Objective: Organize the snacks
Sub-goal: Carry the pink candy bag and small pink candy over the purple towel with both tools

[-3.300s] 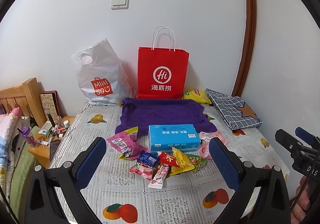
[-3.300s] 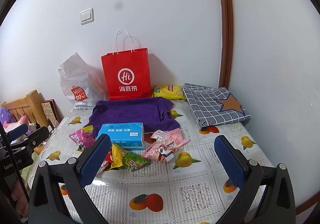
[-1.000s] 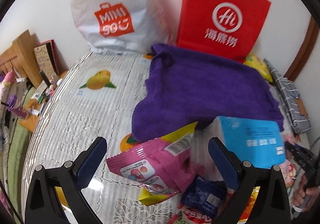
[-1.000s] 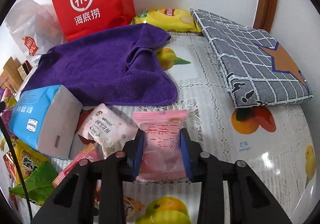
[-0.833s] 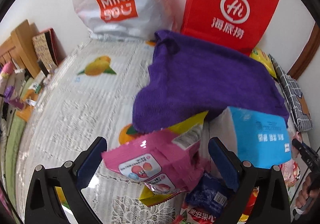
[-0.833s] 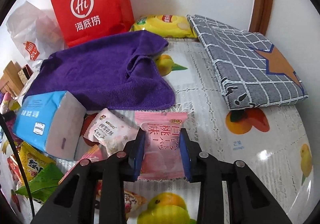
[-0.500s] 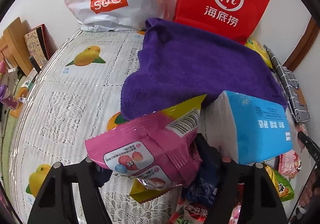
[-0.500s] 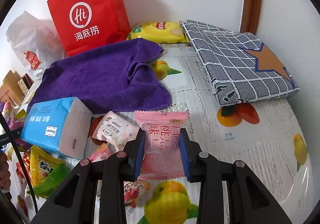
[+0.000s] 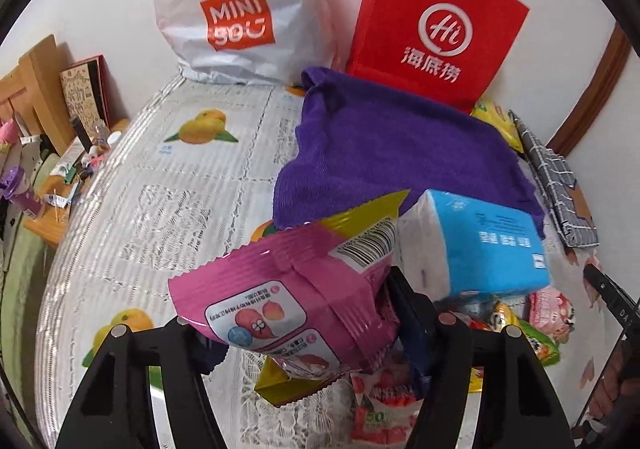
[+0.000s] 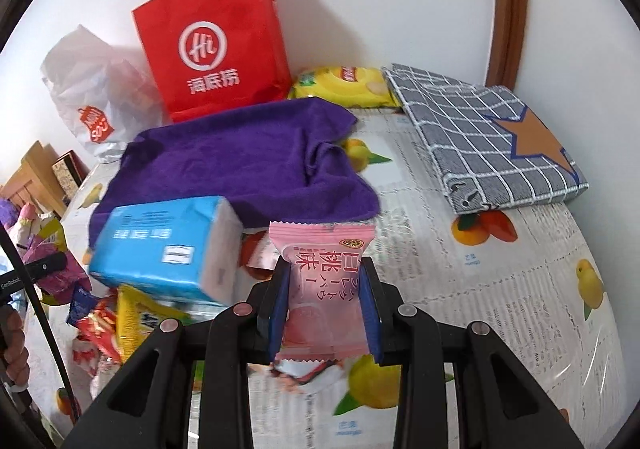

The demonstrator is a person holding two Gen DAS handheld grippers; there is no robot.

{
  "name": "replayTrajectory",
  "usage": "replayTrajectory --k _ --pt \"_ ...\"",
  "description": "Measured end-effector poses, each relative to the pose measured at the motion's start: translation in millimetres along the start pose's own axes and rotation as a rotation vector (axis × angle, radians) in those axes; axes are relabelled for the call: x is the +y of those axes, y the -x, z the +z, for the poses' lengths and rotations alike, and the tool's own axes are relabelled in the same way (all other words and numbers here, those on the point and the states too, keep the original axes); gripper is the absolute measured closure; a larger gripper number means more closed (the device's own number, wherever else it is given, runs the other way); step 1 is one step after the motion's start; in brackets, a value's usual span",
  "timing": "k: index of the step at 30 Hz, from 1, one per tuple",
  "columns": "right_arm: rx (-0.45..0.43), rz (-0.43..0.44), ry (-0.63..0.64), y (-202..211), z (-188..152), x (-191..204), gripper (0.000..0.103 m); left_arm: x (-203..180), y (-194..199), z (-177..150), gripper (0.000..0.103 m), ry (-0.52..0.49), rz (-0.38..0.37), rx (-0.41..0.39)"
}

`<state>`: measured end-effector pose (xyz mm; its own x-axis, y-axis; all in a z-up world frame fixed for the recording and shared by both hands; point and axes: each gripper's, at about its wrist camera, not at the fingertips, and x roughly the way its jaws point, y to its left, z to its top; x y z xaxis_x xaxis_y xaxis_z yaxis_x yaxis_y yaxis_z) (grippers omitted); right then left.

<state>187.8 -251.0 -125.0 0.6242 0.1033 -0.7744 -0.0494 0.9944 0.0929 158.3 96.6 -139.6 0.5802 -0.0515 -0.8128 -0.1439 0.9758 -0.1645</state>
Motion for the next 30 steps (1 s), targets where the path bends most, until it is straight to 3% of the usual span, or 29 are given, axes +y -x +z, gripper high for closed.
replayTrajectory --k 16,30 --pt "-0.06 0.079 0.099 33.9 20.5 61.2 0.07 -40.9 55.6 17.5 0.036 -0.086 -0.099 -0.08" --pt "-0.114 0.083 0.099 27.1 86.3 65.8 0.07 -78.0 60.6 77.1 0.036 -0.132 -0.151 -0.127"
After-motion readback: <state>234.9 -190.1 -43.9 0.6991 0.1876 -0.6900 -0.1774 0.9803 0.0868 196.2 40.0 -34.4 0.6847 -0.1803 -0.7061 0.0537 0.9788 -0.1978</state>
